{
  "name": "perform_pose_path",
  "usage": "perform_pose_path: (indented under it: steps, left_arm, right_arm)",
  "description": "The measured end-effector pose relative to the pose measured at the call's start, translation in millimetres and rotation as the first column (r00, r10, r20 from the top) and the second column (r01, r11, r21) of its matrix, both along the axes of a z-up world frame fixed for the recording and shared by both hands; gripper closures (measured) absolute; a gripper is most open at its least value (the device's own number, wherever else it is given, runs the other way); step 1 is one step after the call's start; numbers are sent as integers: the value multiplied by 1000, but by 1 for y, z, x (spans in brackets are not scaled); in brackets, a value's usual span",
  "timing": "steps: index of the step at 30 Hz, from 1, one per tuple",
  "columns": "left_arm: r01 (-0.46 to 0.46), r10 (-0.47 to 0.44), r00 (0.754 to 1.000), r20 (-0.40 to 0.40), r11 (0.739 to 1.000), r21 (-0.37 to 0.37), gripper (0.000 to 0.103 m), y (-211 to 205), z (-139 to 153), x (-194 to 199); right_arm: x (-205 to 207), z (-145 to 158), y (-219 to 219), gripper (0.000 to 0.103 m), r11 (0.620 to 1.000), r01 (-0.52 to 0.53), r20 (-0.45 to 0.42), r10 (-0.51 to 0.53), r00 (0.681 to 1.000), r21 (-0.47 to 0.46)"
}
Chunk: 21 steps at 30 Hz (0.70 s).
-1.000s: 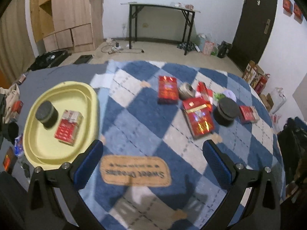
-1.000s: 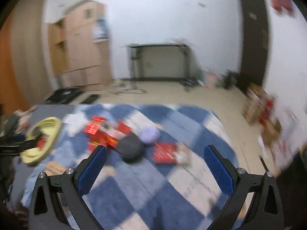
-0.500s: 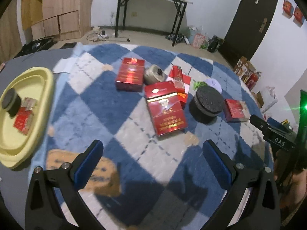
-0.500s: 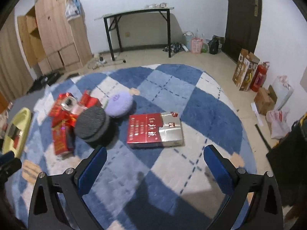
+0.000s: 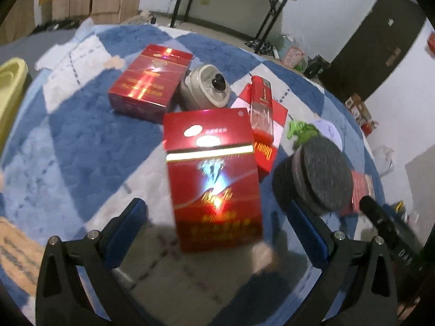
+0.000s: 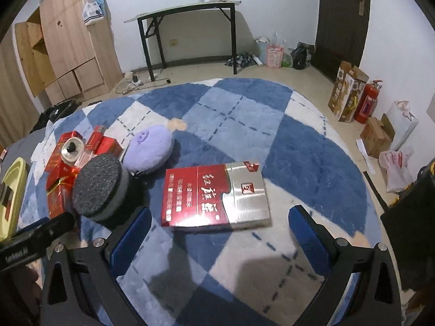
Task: Organize rigid objects
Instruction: 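Move both grippers back over the rug toward the remaining packs, then grasp a red pack with left gripper while right gripper grasps another red-silver pack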
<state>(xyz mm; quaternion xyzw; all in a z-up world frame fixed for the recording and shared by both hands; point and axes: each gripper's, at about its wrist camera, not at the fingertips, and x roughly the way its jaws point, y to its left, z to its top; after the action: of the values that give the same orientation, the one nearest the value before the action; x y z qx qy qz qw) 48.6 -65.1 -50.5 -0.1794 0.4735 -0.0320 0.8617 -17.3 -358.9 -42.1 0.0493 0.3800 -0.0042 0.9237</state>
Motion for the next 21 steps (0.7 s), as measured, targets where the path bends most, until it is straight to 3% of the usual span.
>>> perform_pose_path:
  steps: [4,7,10,16,18,19,21]
  left_arm:
    - [-20,20,1000,20,1000,-9,3,-4,-1,6]
    - [-30,30,999,26,999,-17,15,-7,0,7]
    - [-27,28,999,28,1000,-13,15,-8,-1,8]
    - [-31,31,999,43,999,17,41,0,-3,5]
    - [-22,22,999,43,1000,9,43,6,-4,3]
    - [-16,16,999,43,1000,7,43,8,-4,3]
    - [-2,1,999,32,1000,19,43,11,-2,3]
  right_arm:
    - [18,-14,-4,0,999,34,-17,-34,999,5]
    - [25,-21,-8,0,999,29,-10,-29,1000,30]
    - [27,-22,-3,0,1000,6,-6,-5,1000,24]
    - [25,-30,9,0,999,-17,-39,15,999,-43]
    - [27,-32,6,0,999,-9,-40,7,999,-48]
    - [28,-32,4,2,999,-7,-36,6,999,-40]
    - [28,-31,1,14,999,-4,-25,3,1000,-37]
